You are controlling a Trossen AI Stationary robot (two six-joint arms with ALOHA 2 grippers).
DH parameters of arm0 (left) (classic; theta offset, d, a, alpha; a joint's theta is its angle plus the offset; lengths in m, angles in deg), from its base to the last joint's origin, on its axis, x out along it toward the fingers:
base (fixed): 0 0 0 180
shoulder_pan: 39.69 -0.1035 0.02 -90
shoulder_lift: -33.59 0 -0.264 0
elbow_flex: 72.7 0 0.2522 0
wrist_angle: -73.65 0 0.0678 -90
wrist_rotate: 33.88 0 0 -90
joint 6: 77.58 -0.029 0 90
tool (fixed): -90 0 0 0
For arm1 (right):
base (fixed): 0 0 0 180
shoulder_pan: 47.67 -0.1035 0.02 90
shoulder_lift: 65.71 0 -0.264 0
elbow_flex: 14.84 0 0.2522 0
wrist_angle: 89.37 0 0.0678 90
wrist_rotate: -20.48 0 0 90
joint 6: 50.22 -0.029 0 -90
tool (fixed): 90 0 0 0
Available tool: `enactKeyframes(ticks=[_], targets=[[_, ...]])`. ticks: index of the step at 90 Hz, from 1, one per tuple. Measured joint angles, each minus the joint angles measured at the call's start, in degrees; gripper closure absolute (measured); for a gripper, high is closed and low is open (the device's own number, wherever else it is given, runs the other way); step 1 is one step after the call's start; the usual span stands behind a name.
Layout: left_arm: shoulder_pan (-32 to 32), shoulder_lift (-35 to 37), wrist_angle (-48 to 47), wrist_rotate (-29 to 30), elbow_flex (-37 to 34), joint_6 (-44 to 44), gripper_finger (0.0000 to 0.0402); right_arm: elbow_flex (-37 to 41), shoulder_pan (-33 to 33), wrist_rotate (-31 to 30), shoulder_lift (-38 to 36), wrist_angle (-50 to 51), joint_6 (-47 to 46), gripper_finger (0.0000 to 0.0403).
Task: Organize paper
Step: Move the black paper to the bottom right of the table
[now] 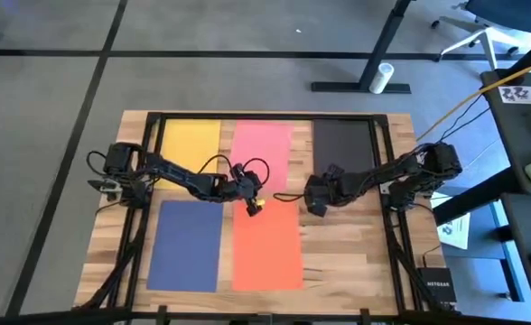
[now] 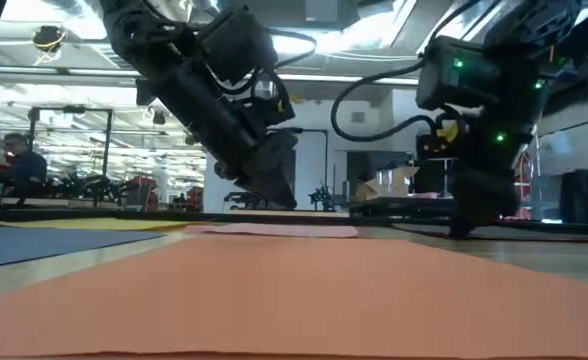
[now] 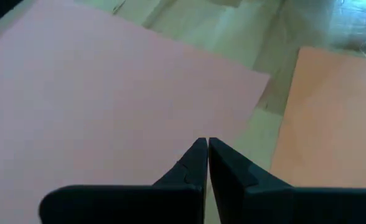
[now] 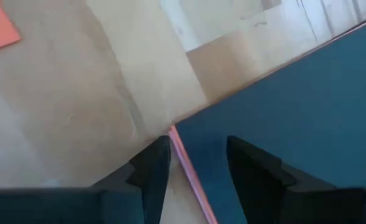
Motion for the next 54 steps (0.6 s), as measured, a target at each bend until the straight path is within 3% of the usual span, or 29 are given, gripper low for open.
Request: enactKeyframes(ticks=[35, 54], targets=[[-0.04, 0.0, -0.22, 0.0, 0.0, -1.09, 0.0402, 0.02, 0.61, 5.47, 0.09, -0.99, -0.14, 0.0391], [-0.04, 0.02, -0.25, 0.0, 0.0, -1.07, 0.0402, -1.64, 0.68, 7.01, 0.31, 0.19, 0.06, 0.0395]])
